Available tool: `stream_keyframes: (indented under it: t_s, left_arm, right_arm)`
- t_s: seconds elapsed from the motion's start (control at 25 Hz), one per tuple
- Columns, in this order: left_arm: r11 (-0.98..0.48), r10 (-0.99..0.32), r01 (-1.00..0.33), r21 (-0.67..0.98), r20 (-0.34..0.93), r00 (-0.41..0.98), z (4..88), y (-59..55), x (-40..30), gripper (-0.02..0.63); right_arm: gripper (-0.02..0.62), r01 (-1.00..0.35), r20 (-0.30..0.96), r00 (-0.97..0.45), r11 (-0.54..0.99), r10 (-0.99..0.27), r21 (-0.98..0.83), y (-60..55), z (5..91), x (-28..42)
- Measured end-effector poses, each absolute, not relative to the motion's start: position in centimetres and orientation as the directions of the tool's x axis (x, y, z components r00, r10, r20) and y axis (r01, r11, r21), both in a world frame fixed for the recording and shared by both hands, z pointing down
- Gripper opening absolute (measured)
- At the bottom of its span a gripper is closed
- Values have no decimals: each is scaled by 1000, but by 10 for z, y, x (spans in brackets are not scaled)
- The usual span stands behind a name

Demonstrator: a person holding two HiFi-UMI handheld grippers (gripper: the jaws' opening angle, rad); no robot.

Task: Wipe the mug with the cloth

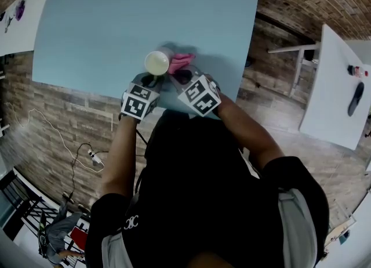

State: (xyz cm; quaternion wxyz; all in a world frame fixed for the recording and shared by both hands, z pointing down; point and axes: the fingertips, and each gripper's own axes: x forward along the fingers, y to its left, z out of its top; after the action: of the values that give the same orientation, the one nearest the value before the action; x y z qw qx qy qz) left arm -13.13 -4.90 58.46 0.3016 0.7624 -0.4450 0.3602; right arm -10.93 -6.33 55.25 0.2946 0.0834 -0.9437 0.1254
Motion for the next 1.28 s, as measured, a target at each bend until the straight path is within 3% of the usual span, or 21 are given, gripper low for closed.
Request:
stream_keyframes:
  t_s: [0.4,0.68,0.88,1.04,1.28]
  left_arm:
    - [-432,-396,-889,155,853,341,582,-48,-128,52]
    - [-521,-372,-845,117,860,348,581,-37,-128,52]
    - [-651,-278,-753,94,894,352,589,-11,-125,51]
    - [-770,-223,-637,43,917,331,590,-7,-123,49]
    - [-927,-165,-370,-68,958,237,587,-9,-132,49]
  right_arm:
    - [35,-67,630,-773,997,-76,38,-36,561,-121]
    - [35,-179,610,-787,980,-92,-83,-66,563,-98]
    - [35,-178,546,-835,975,-77,-136,-88,547,-84]
    - [35,-54,500,-865,984,40,-172,-88,526,-83]
    - [35,91,530,-833,984,160,-154,-78,531,-76]
